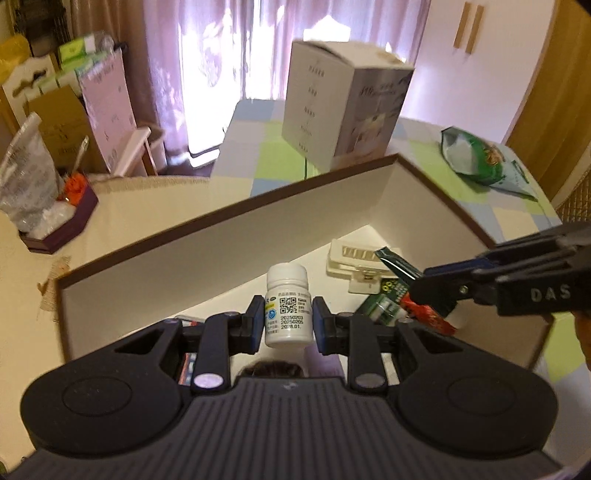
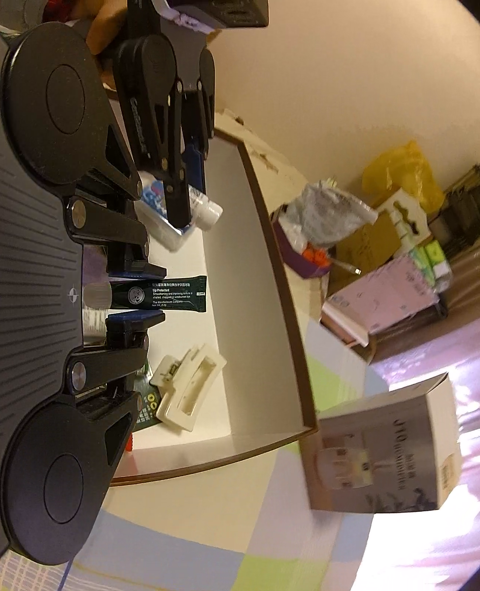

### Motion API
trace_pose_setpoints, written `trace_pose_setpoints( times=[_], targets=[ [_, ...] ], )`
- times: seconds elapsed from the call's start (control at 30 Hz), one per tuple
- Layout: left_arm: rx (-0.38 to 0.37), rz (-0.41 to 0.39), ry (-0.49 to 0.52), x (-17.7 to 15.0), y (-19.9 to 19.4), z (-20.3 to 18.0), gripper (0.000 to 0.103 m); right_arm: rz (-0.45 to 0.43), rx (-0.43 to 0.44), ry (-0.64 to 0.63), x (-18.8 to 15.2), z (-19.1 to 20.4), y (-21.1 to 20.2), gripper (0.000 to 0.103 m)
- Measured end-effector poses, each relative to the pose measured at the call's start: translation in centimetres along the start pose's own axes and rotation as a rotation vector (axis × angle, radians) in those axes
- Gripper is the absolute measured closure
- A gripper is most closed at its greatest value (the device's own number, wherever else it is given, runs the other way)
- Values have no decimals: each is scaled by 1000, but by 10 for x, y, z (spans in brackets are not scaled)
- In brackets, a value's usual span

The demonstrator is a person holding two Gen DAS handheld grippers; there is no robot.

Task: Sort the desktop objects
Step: 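Carry the pill bottle and green tube in both tools over the box, then open both tools to drop the pill bottle and green tube into the box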

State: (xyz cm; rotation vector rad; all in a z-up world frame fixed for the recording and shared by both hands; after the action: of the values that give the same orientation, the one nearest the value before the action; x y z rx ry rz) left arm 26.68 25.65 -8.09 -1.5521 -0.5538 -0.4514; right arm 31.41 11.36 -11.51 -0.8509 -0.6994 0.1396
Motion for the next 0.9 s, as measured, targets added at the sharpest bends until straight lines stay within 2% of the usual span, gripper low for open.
trace_pose_setpoints(
  times=[0.23,0.33,0.43,0.63,0.9],
  targets=[
    [-18,74,-46,0,50,12,80,32,-35,33,12,-14,20,84],
    [43,99,-5,-1,64,14,78,44,-46,39,17,-17,30,84],
    [57,110,-8,-1,66,18,70,59,-55,32,21,-17,37,84],
    [41,134,-91,-8,55,31,70,92,-63,7,25,-15,52,84],
    [111,163,-111,-10,49,43,62,133,-71,-37,26,-12,74,84]
  ],
)
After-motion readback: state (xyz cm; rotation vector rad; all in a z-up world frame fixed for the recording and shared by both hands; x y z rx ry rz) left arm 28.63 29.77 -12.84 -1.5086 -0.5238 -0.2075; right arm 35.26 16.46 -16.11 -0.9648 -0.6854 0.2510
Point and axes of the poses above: each gripper's, at about its wrist camera, not at the fingertips, and y roughly the way its jaws point, z to its left, x to its top, the point moved 5 cm from there along y, roughly the way its jaws point, and after that the axes turned 2 degrees about y, right-handed, at the moved point
